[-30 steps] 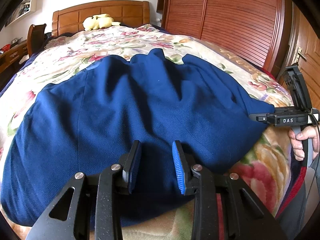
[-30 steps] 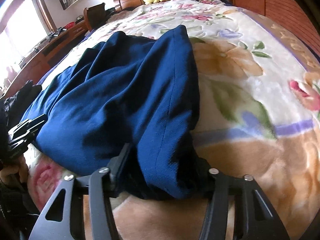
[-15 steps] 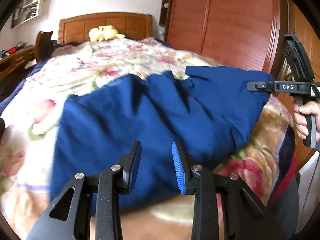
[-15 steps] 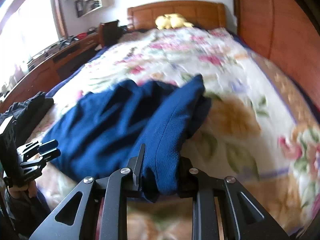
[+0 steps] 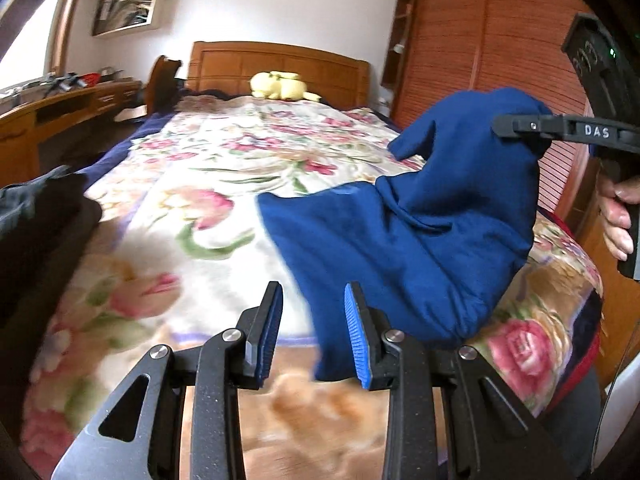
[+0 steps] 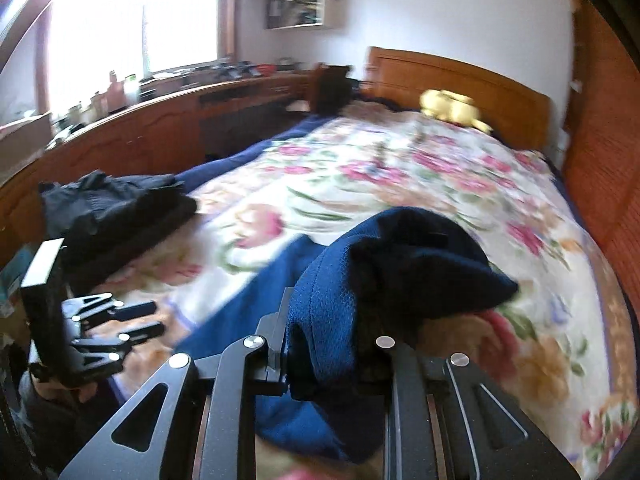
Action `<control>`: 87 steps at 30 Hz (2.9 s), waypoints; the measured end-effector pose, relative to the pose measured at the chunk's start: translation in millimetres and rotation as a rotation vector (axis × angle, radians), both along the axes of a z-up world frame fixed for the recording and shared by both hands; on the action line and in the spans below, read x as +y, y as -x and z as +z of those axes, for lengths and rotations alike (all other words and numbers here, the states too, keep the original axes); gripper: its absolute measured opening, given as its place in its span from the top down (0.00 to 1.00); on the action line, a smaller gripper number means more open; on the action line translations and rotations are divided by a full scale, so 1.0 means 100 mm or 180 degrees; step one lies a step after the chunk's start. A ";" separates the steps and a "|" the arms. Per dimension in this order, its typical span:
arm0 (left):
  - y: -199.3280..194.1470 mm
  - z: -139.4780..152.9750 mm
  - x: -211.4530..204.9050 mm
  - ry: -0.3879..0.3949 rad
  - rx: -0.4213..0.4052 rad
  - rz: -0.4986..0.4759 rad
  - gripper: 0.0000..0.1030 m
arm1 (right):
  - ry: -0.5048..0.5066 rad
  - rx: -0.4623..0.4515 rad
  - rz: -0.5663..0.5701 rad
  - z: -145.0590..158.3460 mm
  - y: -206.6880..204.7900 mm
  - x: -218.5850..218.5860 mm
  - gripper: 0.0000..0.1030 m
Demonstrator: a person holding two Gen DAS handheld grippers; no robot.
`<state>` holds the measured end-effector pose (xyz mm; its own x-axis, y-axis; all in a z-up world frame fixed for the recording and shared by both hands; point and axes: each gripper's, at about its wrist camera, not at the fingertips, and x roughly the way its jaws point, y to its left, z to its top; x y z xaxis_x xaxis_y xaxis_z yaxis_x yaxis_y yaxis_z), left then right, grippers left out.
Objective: Fold large clothes
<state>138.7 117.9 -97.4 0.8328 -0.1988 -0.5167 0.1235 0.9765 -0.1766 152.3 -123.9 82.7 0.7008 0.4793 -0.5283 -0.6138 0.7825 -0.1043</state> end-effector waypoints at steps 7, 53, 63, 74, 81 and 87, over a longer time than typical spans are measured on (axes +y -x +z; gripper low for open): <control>0.01 -0.10 0.30 0.0112 0.0024 0.0203 0.68 | 0.0326 0.0216 0.0398 -0.29 -0.08 0.70 0.79; -0.03 -0.09 0.25 0.0144 -0.0061 0.0328 0.68 | 0.0441 0.0599 0.0043 -0.63 -0.96 0.09 0.53; -0.09 -0.17 0.26 0.0081 0.0033 0.0380 0.68 | 0.0978 0.0680 0.0088 -0.93 -2.04 0.74 0.53; -0.13 -0.20 0.22 0.0050 0.0093 0.0371 0.68 | 0.0803 0.0487 0.0114 -0.78 -1.99 0.86 0.53; -0.09 -0.16 0.19 0.0096 0.0032 0.0351 0.68 | 0.0521 0.0420 0.0046 -0.66 -1.07 0.21 0.53; 0.03 0.01 0.07 0.0084 -0.0115 0.0278 0.68 | 0.0420 0.0467 -0.0097 -0.76 -0.46 -0.12 0.29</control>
<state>135.6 125.3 -96.7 0.8655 -0.1377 -0.4816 0.0447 0.9789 -0.1995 198.0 -136.2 6.8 0.6247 0.3790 -0.6827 -0.6063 0.7864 -0.1183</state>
